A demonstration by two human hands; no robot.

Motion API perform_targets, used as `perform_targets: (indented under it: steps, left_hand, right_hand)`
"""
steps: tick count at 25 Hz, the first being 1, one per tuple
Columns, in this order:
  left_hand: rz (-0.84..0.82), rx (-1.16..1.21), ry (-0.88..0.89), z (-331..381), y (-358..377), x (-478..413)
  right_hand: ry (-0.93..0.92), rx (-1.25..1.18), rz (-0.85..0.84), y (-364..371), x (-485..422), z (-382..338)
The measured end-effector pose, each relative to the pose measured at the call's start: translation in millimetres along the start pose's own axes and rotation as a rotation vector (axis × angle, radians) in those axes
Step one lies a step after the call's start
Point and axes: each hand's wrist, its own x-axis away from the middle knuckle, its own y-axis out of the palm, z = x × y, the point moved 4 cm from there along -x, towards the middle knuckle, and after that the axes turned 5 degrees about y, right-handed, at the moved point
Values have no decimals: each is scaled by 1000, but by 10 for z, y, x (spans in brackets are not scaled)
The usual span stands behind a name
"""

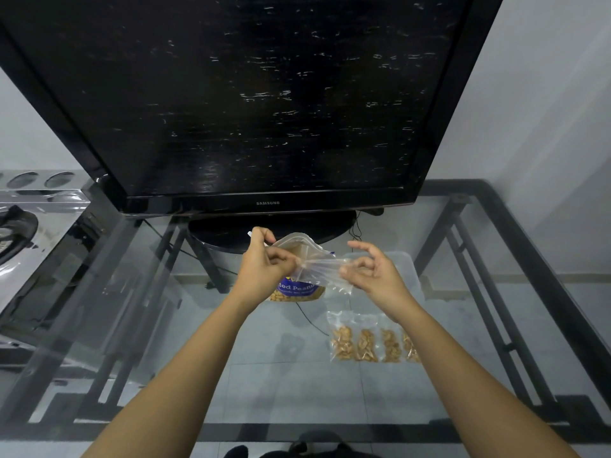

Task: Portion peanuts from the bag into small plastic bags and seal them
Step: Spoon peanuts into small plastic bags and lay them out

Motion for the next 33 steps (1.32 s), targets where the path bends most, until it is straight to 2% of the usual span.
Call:
perform_targets:
  steps: [4, 6, 9, 12, 15, 21, 22, 24, 26, 27, 29, 31, 33]
  left_hand:
    - [20, 49, -35, -60, -18, -36]
    - [48, 59, -30, -72, -31, -57]
    - [60, 72, -18, -60, -45, -105]
    - [47, 108, -5, -33, -12, -152]
    - [37, 95, 18, -43, 28, -211]
    - [-17, 144, 9, -115, 32, -296]
    - [28, 100, 52, -105, 17, -306]
    - [290, -71, 112, -150, -104, -352]
    - [514, -200, -5, -308, -274, -434]
    - [502, -226, -131, -435, -315, -486]
    - [344, -198, -347, -606, -284, -554]
    - [241, -170, -333, -614, -206, -586]
    - [197, -276, -166, -468, -176, -594]
  right_hand:
    - [14, -29, -5, 8, -66, -17]
    - [-30, 47, 31, 9, -77, -64]
    - [-226, 414, 107, 78, -46, -256]
    - [-347, 747, -18, 331, -59, -397]
    - [-384, 848, 18, 440, -163, -427]
    - [-449, 694, 97, 447, -313, -400]
    - [-435, 654, 100, 431, -344, -381]
    - [-379, 533, 118, 366, -403, -331]
    - [-295, 404, 143, 290, -448, -251]
    - [-247, 348, 150, 263, -461, -200]
    - [-157, 269, 153, 243, -487, -89]
    - [-86, 221, 138, 253, -516, 20]
    - [-38, 203, 109, 263, -539, 114]
